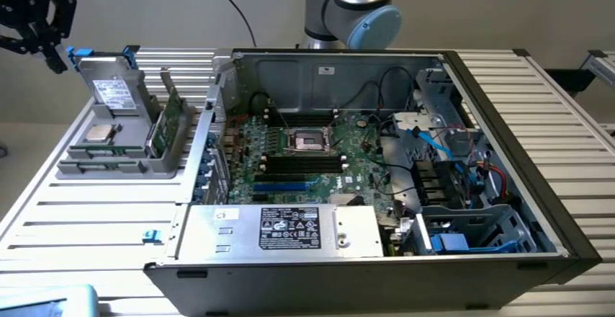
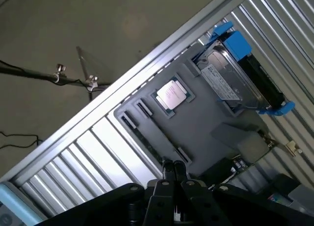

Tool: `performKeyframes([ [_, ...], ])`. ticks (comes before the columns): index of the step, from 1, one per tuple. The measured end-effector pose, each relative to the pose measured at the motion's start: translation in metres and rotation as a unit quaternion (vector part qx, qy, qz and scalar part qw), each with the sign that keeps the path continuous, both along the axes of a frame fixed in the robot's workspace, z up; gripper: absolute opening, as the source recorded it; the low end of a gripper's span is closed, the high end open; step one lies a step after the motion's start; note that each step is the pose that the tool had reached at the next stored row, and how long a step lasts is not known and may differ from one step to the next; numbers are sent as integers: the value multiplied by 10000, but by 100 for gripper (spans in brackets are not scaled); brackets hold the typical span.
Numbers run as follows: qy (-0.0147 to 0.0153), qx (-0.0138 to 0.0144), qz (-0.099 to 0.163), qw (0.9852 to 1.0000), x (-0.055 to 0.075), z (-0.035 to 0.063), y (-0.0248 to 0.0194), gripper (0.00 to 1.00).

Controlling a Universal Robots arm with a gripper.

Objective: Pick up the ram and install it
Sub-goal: 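Pick up the ram and move it above insertion slot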

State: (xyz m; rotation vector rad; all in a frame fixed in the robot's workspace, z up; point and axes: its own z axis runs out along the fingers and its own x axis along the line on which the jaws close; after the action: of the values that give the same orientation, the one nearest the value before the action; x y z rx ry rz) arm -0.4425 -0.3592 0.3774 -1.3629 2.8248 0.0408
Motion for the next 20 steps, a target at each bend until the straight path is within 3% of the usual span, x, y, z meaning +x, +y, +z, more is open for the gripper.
performKeyframes([
  [5, 0, 0, 450, 9990, 0, 0, 0, 11],
  [9, 0, 0, 811, 9967, 0, 0, 0, 11],
  [17, 1, 0, 848, 9964, 0, 0, 0, 11],
  [20, 0, 0, 1074, 9942, 0, 0, 0, 11],
])
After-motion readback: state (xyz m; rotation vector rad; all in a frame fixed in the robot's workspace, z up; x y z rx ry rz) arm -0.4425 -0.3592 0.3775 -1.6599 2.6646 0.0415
